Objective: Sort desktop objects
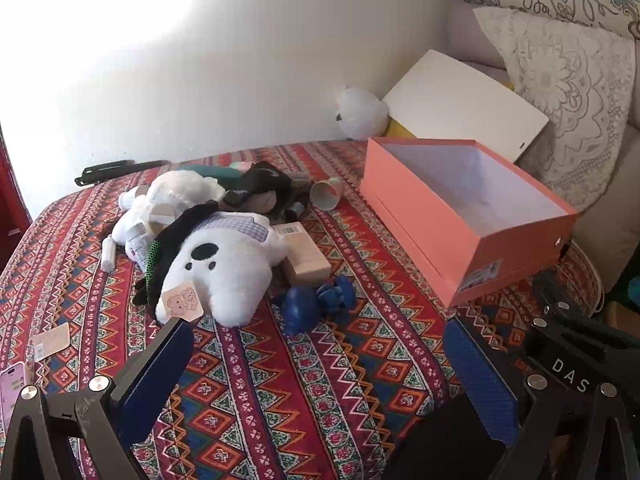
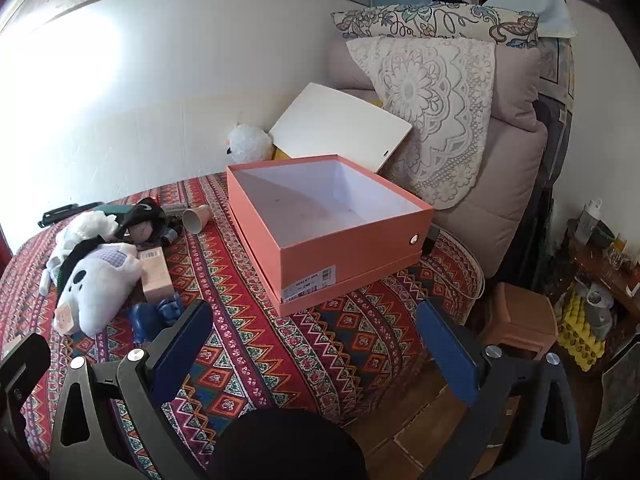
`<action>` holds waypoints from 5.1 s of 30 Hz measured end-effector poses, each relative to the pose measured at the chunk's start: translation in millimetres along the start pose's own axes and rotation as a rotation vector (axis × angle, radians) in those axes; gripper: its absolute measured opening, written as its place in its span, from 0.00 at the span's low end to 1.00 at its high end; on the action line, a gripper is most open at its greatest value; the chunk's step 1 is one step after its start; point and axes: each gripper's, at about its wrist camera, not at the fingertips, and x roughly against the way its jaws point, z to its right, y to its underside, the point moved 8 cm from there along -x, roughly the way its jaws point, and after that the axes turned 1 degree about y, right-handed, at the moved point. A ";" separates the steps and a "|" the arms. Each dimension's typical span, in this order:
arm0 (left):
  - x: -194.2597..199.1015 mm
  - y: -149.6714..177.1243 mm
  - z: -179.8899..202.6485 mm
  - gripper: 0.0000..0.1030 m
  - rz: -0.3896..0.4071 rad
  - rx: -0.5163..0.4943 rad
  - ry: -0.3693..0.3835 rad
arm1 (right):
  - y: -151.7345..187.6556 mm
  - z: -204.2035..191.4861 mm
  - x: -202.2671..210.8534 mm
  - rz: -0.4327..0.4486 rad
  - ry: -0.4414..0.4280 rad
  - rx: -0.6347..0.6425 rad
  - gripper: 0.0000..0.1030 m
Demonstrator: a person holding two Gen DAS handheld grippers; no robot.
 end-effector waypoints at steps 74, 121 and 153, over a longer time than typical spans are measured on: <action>-91.1 14.4 -106.3 1.00 -0.073 0.123 -0.026 | 26.3 -95.6 -76.2 -0.143 -0.190 0.130 1.00; -288.8 18.5 -113.5 1.00 -0.263 -0.157 -0.055 | 70.6 -211.3 -232.1 -0.632 -0.669 -0.433 0.40; -72.3 56.2 -124.8 0.69 -0.078 0.191 -0.034 | 111.2 -172.4 -116.9 -0.605 -0.866 -0.311 0.40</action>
